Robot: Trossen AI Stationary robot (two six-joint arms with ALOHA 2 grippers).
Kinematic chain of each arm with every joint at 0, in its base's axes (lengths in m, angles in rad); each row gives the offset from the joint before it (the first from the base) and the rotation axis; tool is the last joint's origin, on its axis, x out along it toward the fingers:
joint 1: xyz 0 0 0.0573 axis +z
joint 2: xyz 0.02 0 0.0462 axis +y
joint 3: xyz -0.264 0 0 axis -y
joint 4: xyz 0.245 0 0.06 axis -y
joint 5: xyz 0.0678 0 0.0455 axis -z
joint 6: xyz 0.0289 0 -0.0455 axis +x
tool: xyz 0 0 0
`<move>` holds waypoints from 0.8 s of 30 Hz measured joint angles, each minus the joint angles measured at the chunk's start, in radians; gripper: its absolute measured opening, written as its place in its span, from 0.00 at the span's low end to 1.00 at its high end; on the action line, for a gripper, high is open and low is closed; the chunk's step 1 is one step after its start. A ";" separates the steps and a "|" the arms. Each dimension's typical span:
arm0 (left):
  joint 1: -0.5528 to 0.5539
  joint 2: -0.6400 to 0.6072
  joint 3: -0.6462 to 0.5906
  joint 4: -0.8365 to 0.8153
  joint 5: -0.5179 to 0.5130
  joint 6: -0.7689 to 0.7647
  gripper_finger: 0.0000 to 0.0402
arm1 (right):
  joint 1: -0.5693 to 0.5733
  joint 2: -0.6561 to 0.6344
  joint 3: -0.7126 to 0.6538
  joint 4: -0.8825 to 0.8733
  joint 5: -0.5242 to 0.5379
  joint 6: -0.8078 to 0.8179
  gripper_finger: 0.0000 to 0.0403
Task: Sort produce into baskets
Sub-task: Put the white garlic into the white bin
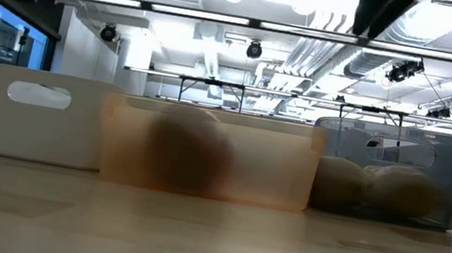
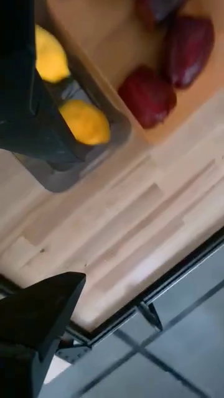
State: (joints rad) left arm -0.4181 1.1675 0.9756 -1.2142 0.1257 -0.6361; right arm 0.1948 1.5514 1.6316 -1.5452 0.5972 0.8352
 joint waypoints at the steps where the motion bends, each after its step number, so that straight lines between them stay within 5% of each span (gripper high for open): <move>1: -0.019 0.044 0.025 -0.031 0.001 -0.004 0.67 | 0.020 -0.011 -0.008 -0.001 0.003 0.019 0.72; 11: -0.183 0.404 0.173 -0.055 0.204 -0.188 0.67 | 0.231 -0.194 -0.255 0.084 0.037 0.226 0.72; 17: -0.273 0.565 0.194 -0.036 0.506 -0.340 0.67 | 0.356 -0.289 -0.463 0.339 0.018 0.244 0.72; 24: -0.368 0.670 0.200 -0.011 0.512 -0.322 0.67 | 0.448 -0.304 -0.588 0.622 -0.004 0.266 0.72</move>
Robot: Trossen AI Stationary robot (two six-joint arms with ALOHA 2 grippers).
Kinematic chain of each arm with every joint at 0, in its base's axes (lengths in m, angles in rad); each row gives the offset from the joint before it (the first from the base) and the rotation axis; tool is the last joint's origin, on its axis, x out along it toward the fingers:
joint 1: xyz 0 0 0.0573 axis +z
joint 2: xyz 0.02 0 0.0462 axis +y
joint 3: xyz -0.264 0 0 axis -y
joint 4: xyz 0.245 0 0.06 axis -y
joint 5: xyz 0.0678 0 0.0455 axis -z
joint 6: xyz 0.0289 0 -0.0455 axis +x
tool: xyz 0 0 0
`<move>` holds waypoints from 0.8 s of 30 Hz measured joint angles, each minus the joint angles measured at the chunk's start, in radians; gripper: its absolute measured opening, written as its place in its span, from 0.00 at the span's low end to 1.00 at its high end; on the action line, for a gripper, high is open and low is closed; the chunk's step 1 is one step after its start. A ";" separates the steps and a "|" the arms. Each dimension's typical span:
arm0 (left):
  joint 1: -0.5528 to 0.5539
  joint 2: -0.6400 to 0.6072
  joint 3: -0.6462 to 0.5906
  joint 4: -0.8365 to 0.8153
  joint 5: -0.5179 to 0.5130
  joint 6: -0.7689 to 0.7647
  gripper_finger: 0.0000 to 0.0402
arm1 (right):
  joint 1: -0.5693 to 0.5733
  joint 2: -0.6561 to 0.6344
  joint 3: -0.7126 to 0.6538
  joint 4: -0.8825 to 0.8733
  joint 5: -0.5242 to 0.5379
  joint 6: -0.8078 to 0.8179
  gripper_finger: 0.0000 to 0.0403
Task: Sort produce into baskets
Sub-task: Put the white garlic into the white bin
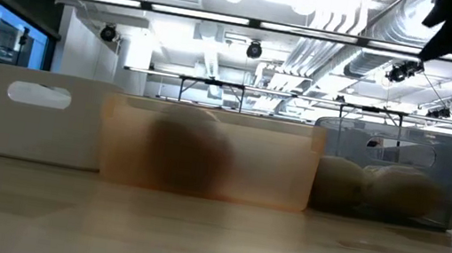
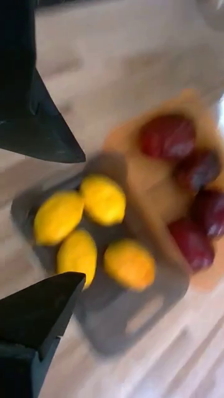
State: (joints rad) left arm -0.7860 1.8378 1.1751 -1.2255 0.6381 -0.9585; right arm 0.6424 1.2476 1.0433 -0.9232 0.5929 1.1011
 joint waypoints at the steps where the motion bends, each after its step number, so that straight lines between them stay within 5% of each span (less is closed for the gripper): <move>1: -0.011 0.011 0.000 0.003 -0.010 0.009 0.67 | 0.005 0.000 -0.008 0.041 0.011 0.000 0.72; 7: -0.056 0.065 0.000 0.052 -0.014 0.086 0.67 | 0.014 0.000 -0.032 0.265 0.115 -0.023 0.72; 11: -0.076 0.099 -0.001 0.093 0.071 0.116 0.67 | 0.012 0.000 -0.032 0.357 0.141 -0.092 0.72; 24: -0.116 0.185 -0.002 0.157 0.149 0.124 0.67 | 0.012 0.000 -0.032 0.363 0.197 -0.111 0.72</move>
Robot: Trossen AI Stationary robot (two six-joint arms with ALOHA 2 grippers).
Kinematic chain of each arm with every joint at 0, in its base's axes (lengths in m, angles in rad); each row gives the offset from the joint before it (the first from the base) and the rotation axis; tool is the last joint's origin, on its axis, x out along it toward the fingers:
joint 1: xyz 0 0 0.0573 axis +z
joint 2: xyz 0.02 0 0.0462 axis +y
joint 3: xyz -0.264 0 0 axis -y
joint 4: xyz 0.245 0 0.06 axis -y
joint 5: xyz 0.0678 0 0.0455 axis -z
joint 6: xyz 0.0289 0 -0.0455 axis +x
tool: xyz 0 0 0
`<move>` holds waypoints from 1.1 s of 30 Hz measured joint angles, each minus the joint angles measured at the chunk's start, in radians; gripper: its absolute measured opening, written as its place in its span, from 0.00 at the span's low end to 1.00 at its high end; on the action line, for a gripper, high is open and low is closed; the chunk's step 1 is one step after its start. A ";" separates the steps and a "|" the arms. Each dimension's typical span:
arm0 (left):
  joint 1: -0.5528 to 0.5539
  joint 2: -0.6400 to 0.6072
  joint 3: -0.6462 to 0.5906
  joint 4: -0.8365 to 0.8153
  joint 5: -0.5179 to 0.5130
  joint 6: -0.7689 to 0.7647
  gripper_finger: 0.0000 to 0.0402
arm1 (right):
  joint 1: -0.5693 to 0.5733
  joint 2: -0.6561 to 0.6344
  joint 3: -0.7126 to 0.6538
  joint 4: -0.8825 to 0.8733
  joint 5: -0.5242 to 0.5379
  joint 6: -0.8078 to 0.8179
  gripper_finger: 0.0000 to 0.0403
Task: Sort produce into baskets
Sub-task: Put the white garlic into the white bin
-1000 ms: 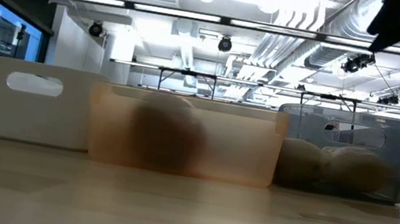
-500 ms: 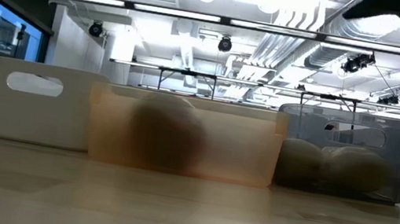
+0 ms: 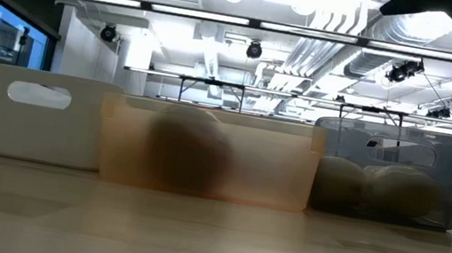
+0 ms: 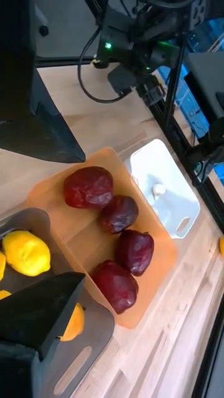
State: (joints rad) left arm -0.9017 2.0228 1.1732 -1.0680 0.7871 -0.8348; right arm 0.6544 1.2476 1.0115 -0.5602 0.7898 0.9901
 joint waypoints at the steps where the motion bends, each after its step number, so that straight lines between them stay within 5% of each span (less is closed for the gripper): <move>1: -0.003 0.008 0.000 0.000 0.003 0.000 0.67 | 0.000 0.000 0.000 0.000 0.000 0.001 0.72; 17: -0.062 0.076 -0.003 0.078 0.048 0.024 0.65 | 0.000 0.000 0.000 -0.003 0.001 0.004 0.72; 28: -0.056 0.068 -0.004 0.090 0.010 0.036 0.28 | 0.000 0.000 0.000 -0.004 0.032 0.004 0.72; 33: -0.028 -0.006 -0.004 0.088 -0.109 0.079 0.21 | 0.000 0.000 0.000 -0.004 0.037 0.004 0.72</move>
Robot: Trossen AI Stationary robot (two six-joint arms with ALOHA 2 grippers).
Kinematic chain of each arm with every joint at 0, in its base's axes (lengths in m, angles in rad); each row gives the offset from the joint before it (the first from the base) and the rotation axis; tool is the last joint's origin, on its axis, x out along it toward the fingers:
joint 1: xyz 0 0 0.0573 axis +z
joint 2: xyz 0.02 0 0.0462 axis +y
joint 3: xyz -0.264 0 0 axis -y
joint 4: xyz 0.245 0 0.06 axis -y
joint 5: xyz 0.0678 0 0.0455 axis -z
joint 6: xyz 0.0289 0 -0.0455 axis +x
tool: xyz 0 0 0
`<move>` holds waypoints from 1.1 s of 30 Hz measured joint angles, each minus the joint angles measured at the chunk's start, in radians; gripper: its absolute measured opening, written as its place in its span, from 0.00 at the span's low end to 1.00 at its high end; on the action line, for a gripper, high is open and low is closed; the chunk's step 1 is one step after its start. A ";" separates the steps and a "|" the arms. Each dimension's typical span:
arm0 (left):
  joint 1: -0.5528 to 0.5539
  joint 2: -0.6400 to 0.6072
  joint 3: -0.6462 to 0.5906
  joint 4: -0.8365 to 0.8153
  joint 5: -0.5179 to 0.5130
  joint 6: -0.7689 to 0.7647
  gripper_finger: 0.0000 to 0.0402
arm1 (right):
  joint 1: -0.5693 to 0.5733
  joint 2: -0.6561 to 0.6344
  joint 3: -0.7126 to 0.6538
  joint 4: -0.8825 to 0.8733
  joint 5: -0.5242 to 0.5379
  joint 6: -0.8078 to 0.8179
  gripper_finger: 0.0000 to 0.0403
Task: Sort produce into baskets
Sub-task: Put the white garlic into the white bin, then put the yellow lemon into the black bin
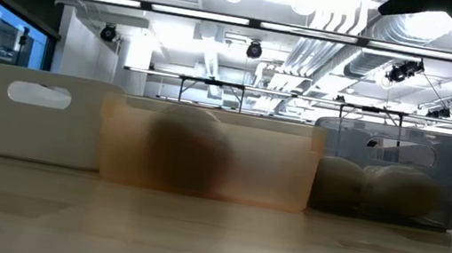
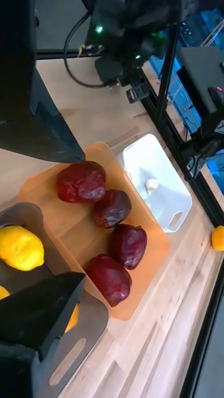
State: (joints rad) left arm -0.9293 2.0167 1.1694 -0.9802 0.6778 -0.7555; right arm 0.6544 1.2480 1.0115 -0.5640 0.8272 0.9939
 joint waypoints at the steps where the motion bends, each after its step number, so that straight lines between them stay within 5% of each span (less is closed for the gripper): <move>1: 0.009 -0.029 0.000 -0.009 -0.026 0.005 0.21 | 0.000 0.000 0.000 0.000 0.000 0.000 0.72; 8: 0.125 -0.403 0.004 -0.049 -0.263 -0.133 0.24 | -0.004 0.000 0.000 -0.004 0.026 0.000 0.72; 11: 0.183 -0.606 0.012 -0.008 -0.578 -0.212 0.24 | -0.020 0.000 0.000 -0.004 0.029 0.000 0.72; 15: 0.238 -0.815 -0.003 0.015 -1.158 -0.228 0.25 | -0.046 0.000 0.000 -0.004 0.029 0.023 0.72; 18: 0.314 -0.903 -0.041 -0.015 -1.375 -0.215 0.25 | -0.064 0.000 0.000 0.000 0.014 0.046 0.72; 21: 0.410 -0.949 -0.099 -0.020 -1.388 -0.206 0.26 | -0.078 0.000 0.000 0.001 -0.018 0.053 0.72; 25: 0.504 -0.963 -0.206 0.072 -1.277 -0.222 0.34 | -0.088 0.000 0.000 0.002 -0.041 0.053 0.72; 33: 0.557 -0.942 -0.369 0.249 -1.126 -0.326 0.54 | -0.099 0.000 0.000 0.005 -0.044 0.064 0.72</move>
State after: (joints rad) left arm -0.3727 1.0742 0.8003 -0.7311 -0.4486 -1.0817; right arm 0.5556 1.2484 1.0115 -0.5587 0.7830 1.0574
